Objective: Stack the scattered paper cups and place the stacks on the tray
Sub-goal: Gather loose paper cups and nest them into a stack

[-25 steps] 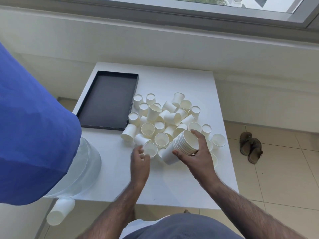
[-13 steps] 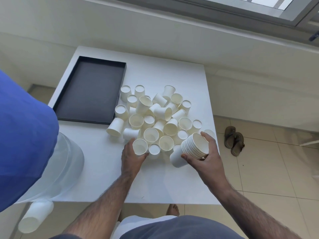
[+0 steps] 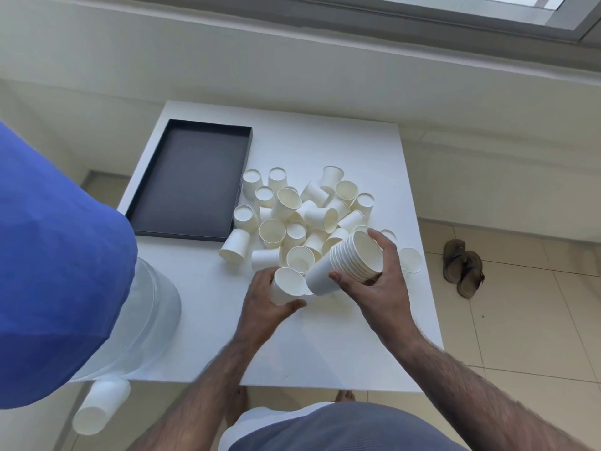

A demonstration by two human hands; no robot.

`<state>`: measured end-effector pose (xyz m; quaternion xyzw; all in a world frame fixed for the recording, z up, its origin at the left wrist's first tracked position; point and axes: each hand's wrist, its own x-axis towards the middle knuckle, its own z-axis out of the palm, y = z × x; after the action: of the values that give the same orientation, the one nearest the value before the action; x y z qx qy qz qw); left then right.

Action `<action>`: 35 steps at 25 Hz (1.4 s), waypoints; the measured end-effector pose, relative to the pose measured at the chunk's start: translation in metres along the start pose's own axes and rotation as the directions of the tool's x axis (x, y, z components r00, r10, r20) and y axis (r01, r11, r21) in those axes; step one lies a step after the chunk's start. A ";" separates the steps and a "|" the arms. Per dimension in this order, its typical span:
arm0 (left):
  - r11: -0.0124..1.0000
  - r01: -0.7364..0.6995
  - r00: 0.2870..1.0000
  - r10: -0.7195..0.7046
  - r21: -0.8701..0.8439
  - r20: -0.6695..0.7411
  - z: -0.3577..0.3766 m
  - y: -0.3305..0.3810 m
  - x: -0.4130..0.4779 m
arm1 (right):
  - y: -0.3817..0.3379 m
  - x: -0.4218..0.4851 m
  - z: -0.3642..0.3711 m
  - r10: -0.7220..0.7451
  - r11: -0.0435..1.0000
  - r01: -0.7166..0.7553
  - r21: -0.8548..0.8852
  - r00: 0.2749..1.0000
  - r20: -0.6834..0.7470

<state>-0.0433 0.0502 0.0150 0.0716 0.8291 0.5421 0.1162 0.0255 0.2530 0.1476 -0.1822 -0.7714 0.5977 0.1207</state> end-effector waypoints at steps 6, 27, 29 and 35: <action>0.991 -0.086 0.988 0.098 -0.103 0.121 -0.022 0.047 -0.009 | -0.008 -0.001 0.034 0.053 0.997 -0.059 0.050 0.993 0.109; 0.974 0.093 0.981 -0.054 -0.208 0.189 -0.025 0.097 -0.022 | 0.162 -0.021 -0.086 0.364 0.870 -0.453 -0.192 0.855 -0.370; 0.972 0.102 0.980 -0.062 -0.212 0.187 -0.007 0.102 -0.024 | 0.188 -0.016 -0.098 0.392 0.847 -0.456 -0.274 0.883 -0.259; 0.976 0.121 0.983 -0.092 -0.183 0.159 0.016 0.115 -0.028 | 0.219 0.009 -0.085 0.347 0.851 -0.358 -0.384 0.932 -0.100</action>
<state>-0.0124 0.1037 0.1174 0.0559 0.7646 0.6056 0.2131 0.0812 0.3795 -0.0426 -0.3491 -0.8279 0.4386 -0.0201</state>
